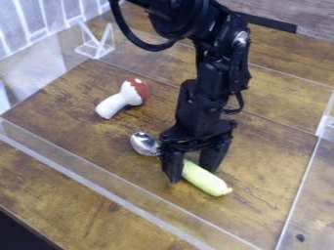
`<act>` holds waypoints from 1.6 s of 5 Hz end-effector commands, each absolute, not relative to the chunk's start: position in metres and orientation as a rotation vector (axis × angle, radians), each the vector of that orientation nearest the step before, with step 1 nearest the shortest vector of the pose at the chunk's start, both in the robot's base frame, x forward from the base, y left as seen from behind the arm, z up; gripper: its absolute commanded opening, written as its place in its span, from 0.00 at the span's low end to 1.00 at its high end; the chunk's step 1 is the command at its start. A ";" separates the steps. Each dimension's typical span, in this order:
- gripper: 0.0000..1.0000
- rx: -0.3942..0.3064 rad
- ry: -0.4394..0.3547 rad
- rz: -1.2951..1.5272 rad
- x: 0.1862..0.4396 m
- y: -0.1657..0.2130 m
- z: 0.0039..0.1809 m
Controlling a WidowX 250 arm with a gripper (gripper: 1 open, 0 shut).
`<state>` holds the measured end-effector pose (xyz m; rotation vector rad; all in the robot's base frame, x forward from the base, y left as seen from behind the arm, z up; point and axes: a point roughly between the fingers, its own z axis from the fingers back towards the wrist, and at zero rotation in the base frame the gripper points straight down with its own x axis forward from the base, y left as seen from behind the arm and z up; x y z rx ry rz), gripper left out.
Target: Move the green spoon to the left
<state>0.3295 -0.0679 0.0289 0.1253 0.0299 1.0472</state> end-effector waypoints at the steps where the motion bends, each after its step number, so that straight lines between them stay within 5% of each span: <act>1: 0.00 0.092 -0.001 1.044 0.337 -0.070 0.039; 8: 0.00 -0.019 -0.024 1.000 0.336 -0.053 0.089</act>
